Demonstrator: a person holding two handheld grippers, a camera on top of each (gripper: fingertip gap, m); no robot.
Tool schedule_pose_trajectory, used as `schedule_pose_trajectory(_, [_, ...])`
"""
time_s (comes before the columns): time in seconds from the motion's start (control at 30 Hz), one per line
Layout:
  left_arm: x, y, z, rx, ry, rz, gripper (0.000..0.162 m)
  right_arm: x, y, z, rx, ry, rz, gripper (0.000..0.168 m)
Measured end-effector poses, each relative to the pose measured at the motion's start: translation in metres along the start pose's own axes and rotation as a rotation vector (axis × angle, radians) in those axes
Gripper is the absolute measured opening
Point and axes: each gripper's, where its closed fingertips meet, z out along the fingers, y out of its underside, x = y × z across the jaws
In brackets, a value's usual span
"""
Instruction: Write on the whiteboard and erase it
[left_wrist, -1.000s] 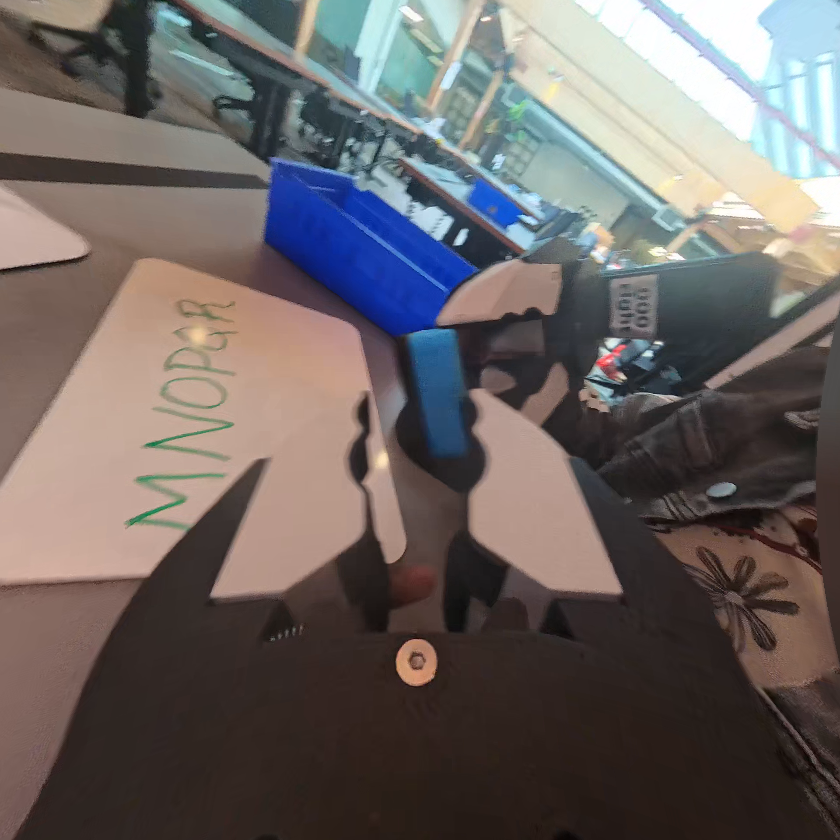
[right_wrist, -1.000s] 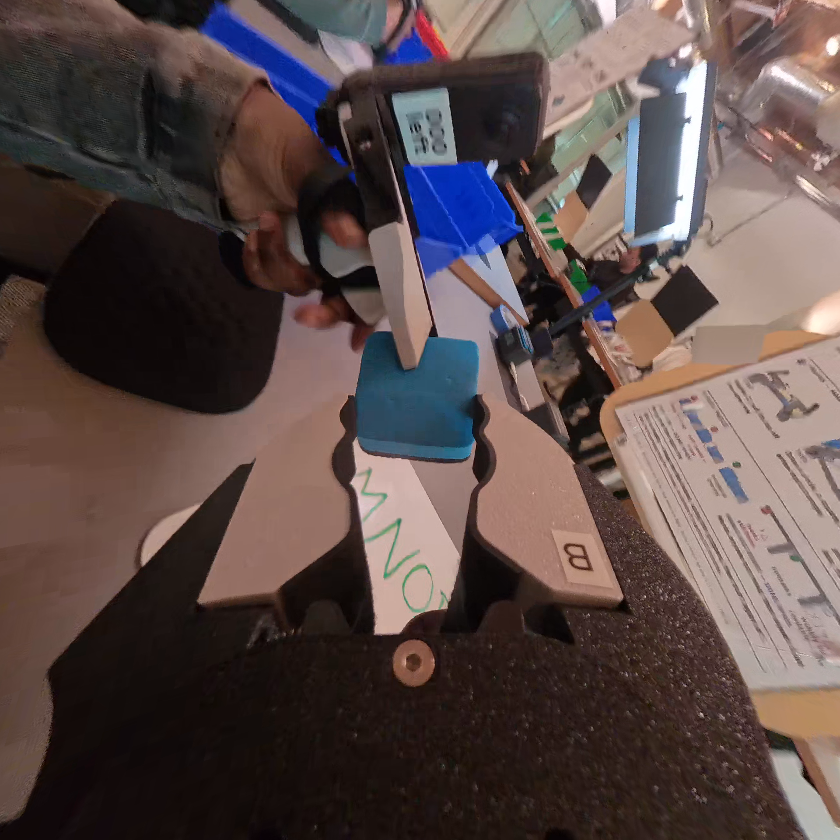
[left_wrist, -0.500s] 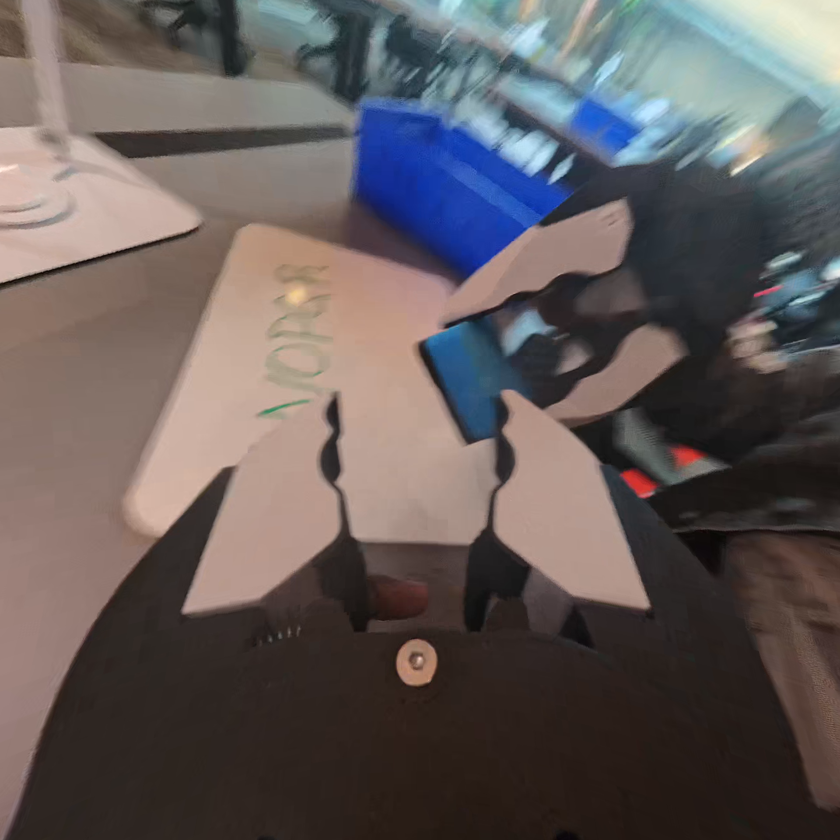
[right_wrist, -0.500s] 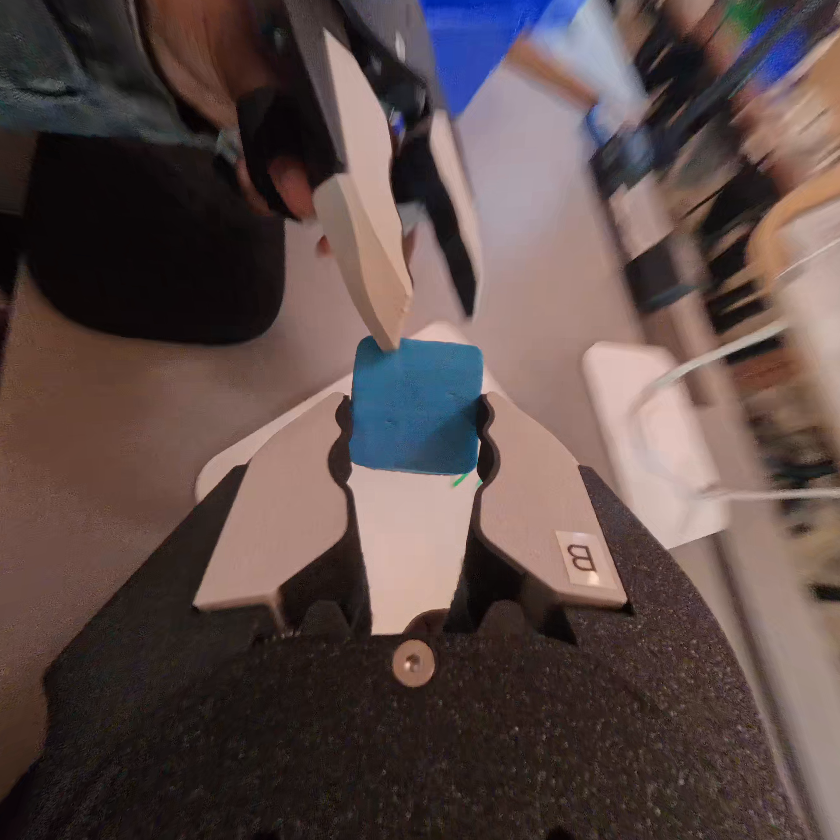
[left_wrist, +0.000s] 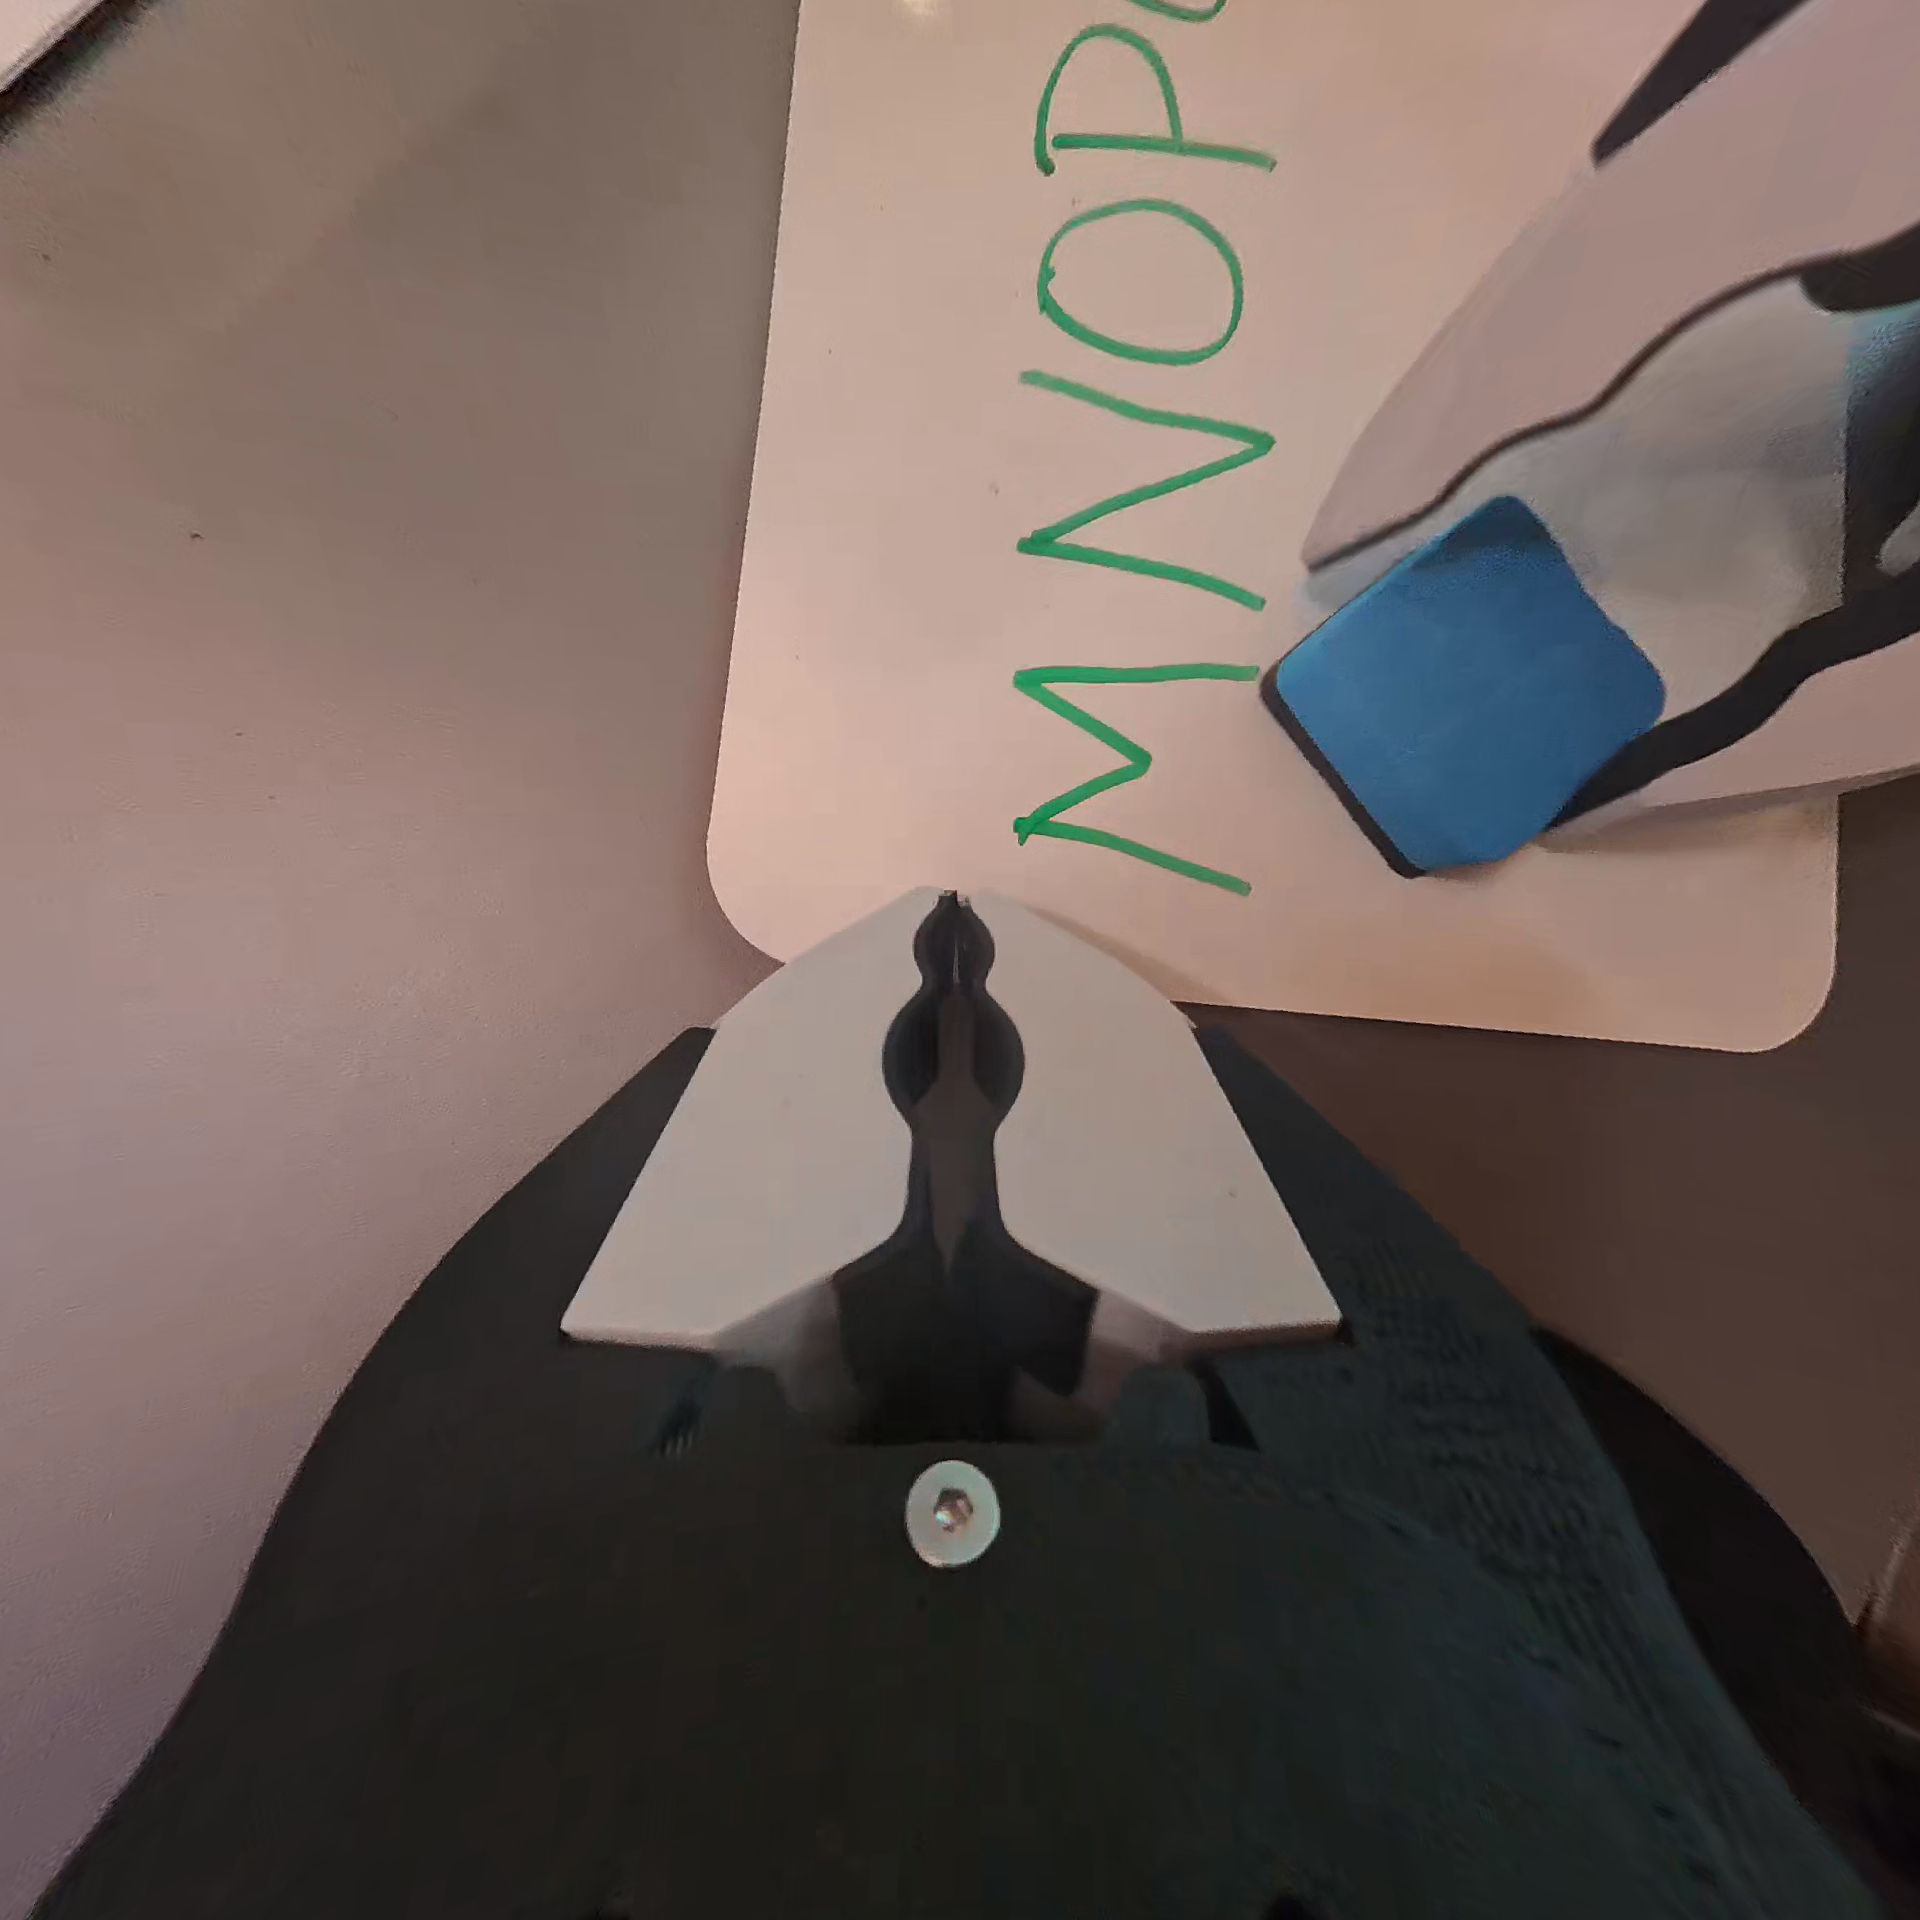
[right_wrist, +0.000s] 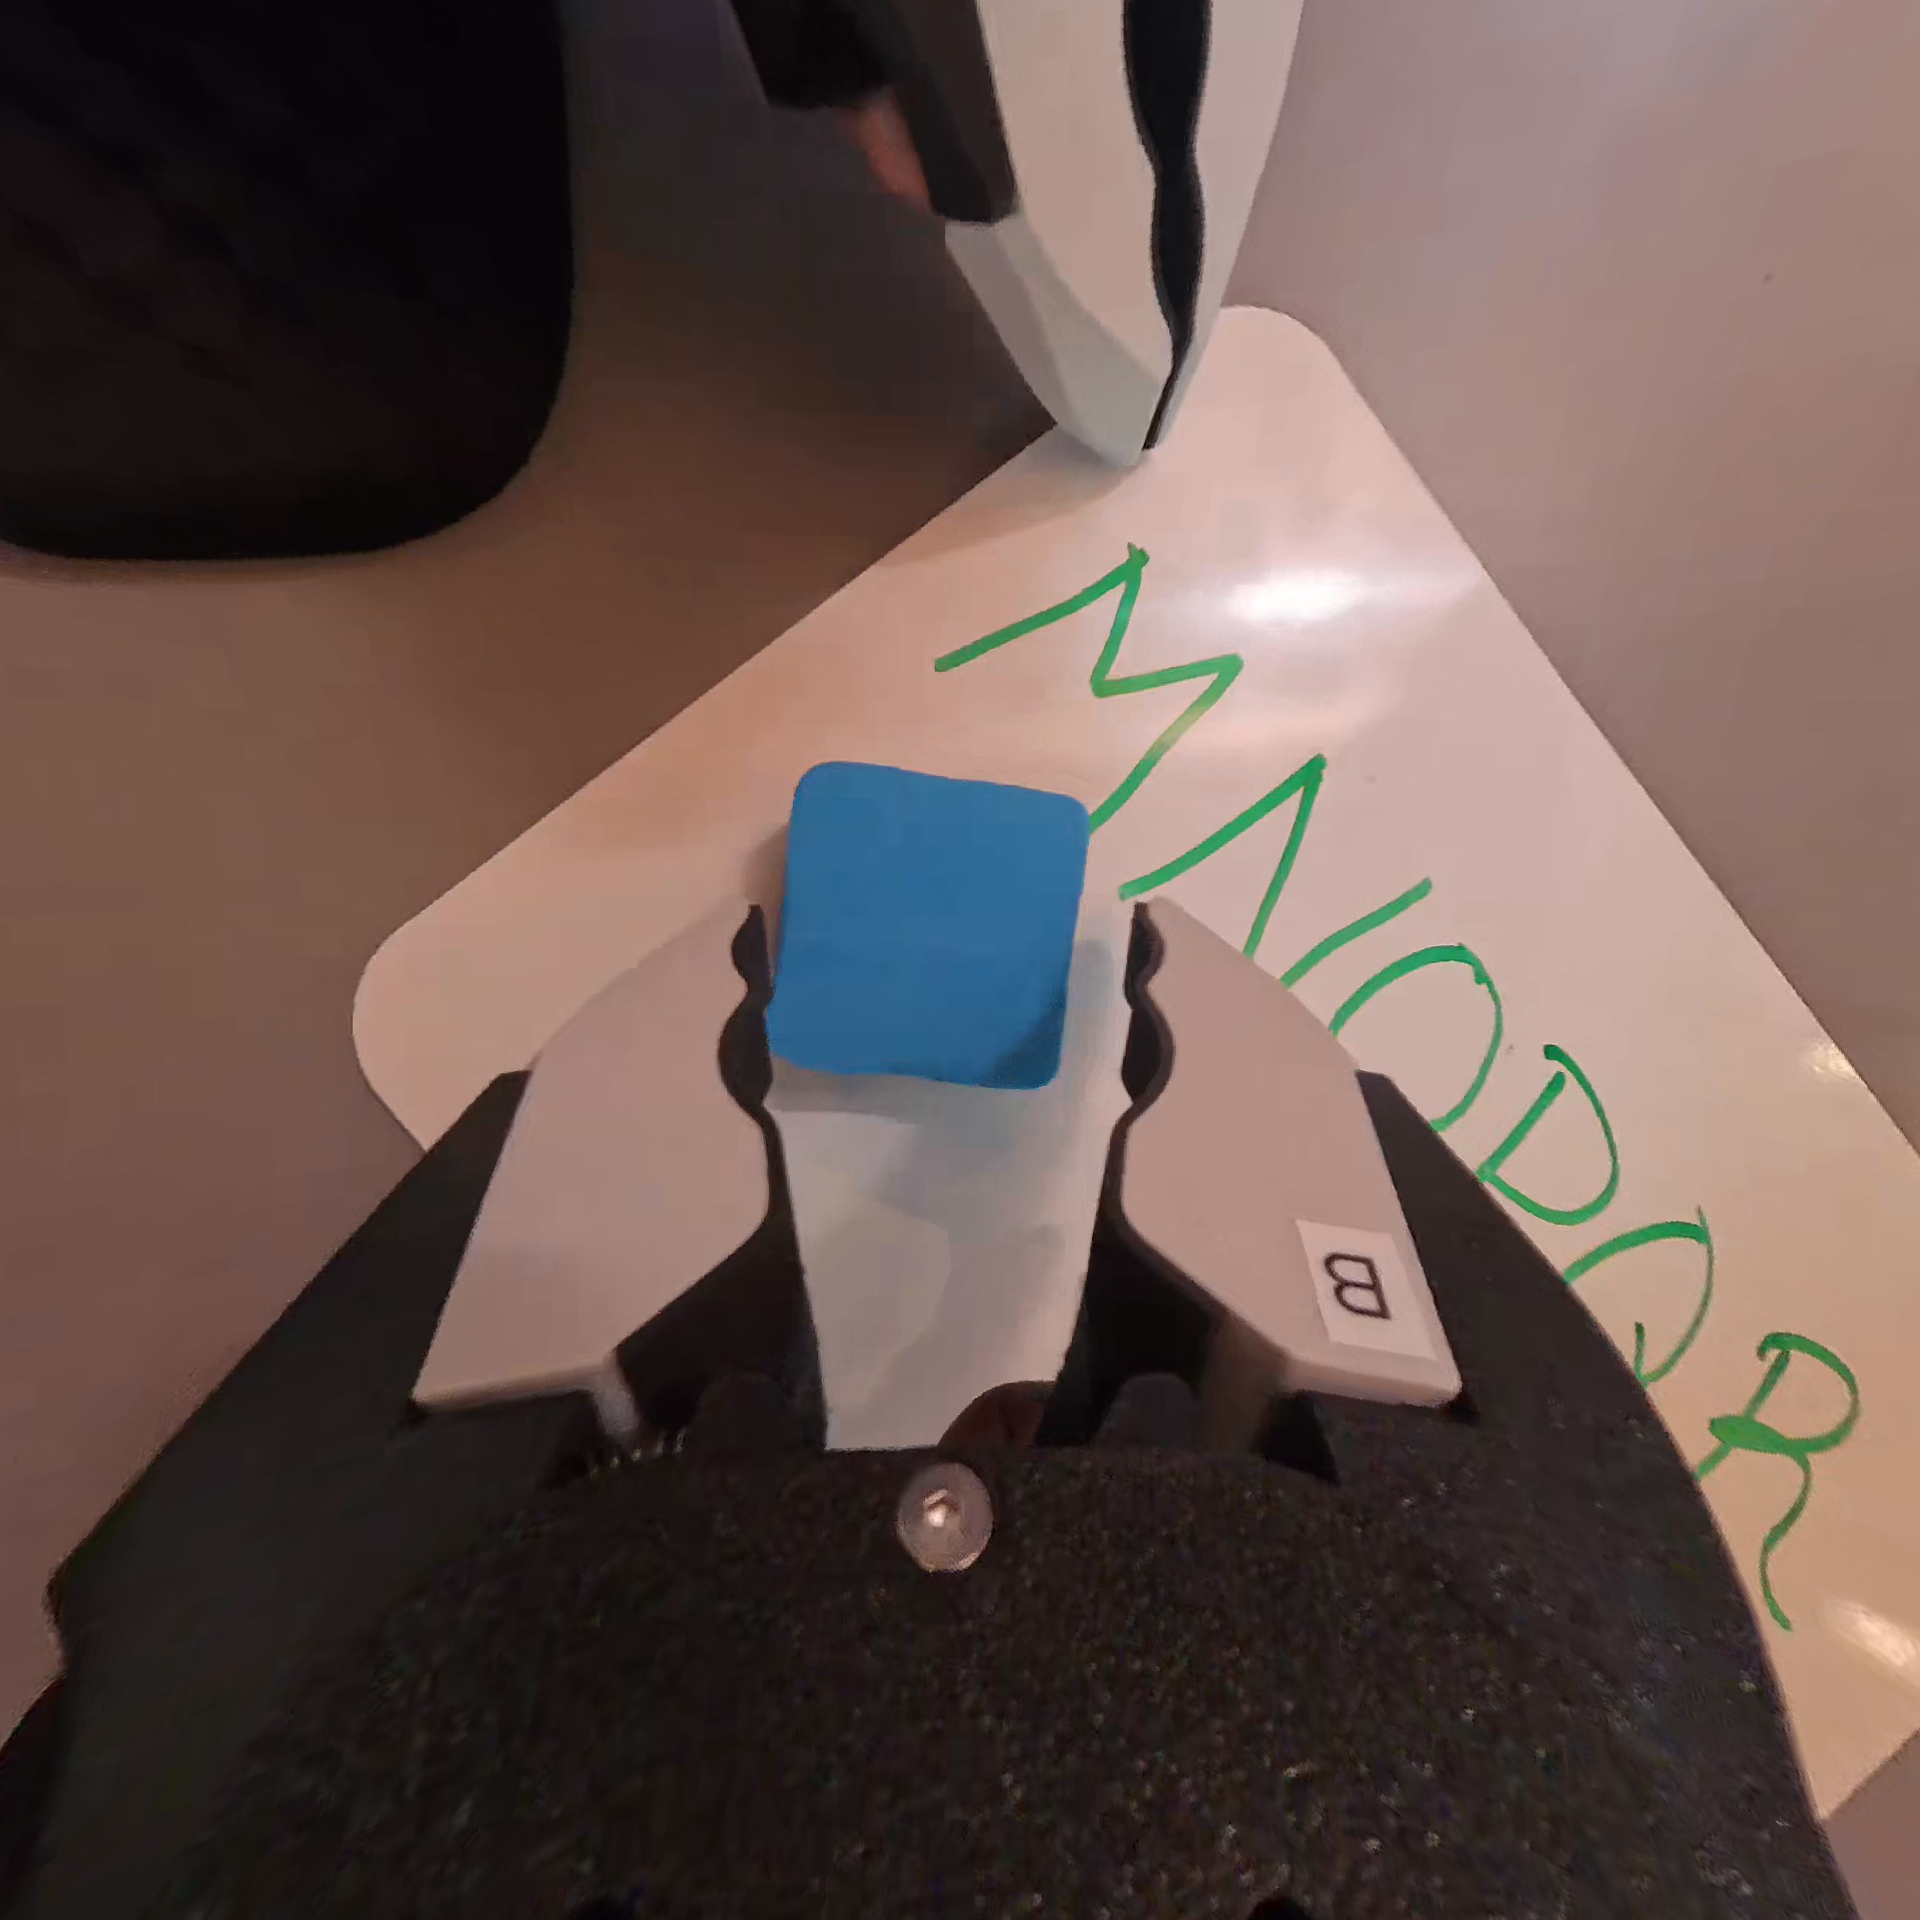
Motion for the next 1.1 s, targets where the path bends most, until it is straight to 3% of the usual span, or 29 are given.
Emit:
schedule_pose_trajectory(0.17, [0.0,0.0,0.0,0.034,0.01,0.002,0.001,0.001,-0.003,-0.003,-0.025,-0.005,0.009,0.063])
schedule_pose_trajectory(0.27, [0.0,0.001,0.0,0.03,0.002,0.018,0.001,0.001,-0.003,0.002,-0.038,-0.015,-0.006,0.053])
schedule_pose_trajectory(0.43, [0.001,0.001,0.0,0.035,0.012,0.024,0.001,0.028,-0.022,0.017,-0.009,0.013,0.063,0.053])
schedule_pose_trajectory(0.5, [0.001,0.001,0.0,0.033,0.009,0.032,0.001,0.024,-0.033,0.024,-0.002,-0.003,0.047,0.053])
schedule_pose_trajectory(0.6, [0.001,0.001,0.001,0.035,0.008,0.036,0.001,0.016,-0.022,0.017,-0.087,-0.09,-0.024,0.052])
schedule_pose_trajectory(0.7, [0.003,0.001,0.001,0.036,0.024,0.04,0.001,0.051,-0.022,0.021,-0.121,-0.001,0.034,0.052])
schedule_pose_trajectory(0.8, [0.003,0.001,0.001,0.037,0.021,0.044,0.002,0.034,-0.04,0.032,-0.075,-0.025,-0.011,0.052])
schedule_pose_trajectory(0.87, [0.003,0.001,0.001,0.039,0.021,0.042,0.002,0.025,-0.03,0.024,-0.137,-0.079,-0.063,0.052])
schedule_pose_trajectory(1.0, [0.003,0.001,0.001,0.039,0.02,0.047,0.002,0.061,-0.034,0.03,-0.121,0.024,0.041,0.052])
schedule_pose_trajectory(1.1, [0.003,0.002,0.001,0.041,0.021,0.046,0.001,0.034,-0.039,0.031,-0.127,-0.038,-0.049,0.052])
